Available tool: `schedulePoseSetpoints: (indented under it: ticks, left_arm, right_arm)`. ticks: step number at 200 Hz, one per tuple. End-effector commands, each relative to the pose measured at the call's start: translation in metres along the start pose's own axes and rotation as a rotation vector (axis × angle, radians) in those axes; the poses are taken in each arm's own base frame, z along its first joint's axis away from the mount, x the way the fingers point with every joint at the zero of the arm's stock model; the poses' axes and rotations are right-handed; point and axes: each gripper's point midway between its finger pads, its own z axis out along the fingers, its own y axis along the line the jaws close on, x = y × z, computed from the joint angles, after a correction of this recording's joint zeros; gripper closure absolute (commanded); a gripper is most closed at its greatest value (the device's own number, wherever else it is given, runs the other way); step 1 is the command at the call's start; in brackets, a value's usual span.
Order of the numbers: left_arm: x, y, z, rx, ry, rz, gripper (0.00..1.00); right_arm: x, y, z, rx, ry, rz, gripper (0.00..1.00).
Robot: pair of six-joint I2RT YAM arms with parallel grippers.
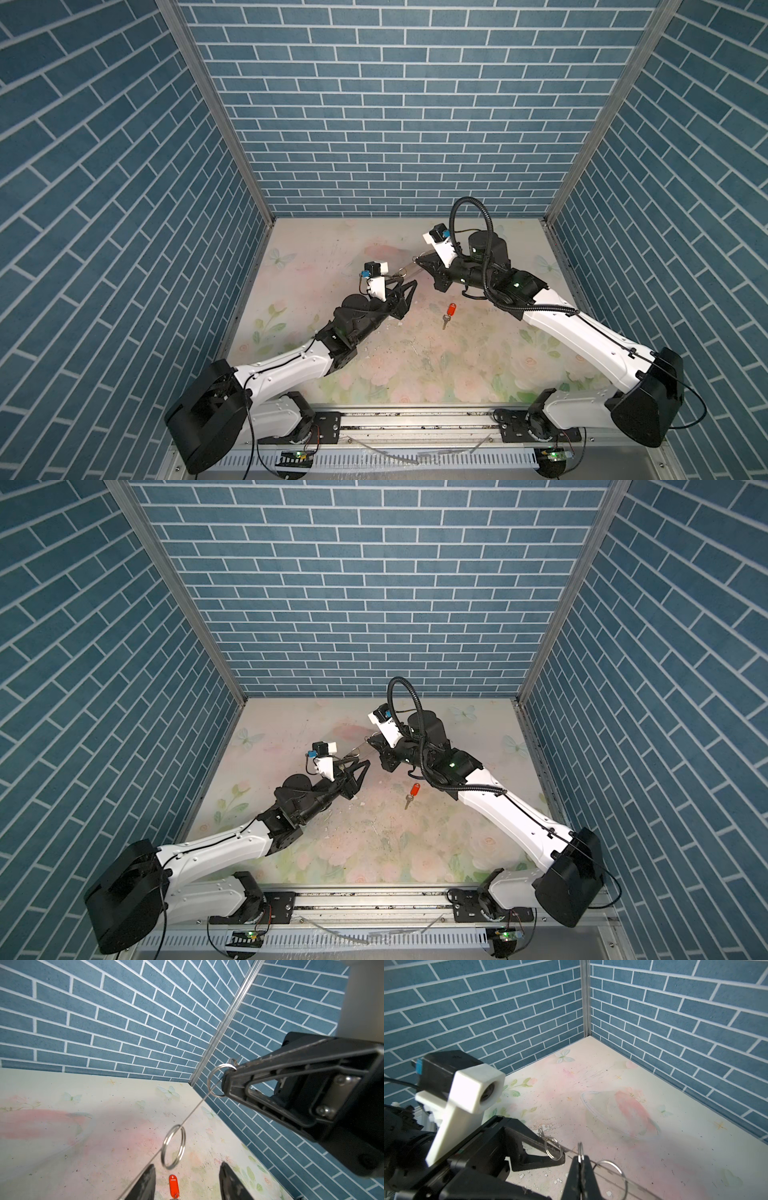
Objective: Put the keys on the keyring
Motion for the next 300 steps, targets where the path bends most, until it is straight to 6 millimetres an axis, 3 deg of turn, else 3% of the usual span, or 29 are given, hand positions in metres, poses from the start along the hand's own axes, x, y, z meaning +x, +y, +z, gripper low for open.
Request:
schedulePoseSetpoints:
  ticks: [1,109,184,300]
  left_arm:
    - [-0.018,-0.007,-0.004,0.034,-0.057,0.014,0.51]
    - [-0.028,0.0,-0.019,0.015,-0.098,0.028,0.59]
    - [-0.033,0.002,-0.021,0.006,-0.113,0.031,0.76]
    - [-0.039,0.012,-0.038,-0.063,-0.124,0.057,0.92]
  right_arm:
    - [-0.013,0.013,-0.009,-0.044,-0.046,0.009,1.0]
    - [-0.01,0.019,-0.008,-0.073,-0.038,0.012,1.0]
    - [-0.005,0.026,-0.009,-0.103,-0.029,0.008,1.0]
    - [0.0,0.031,-0.011,-0.111,-0.022,0.002,1.0]
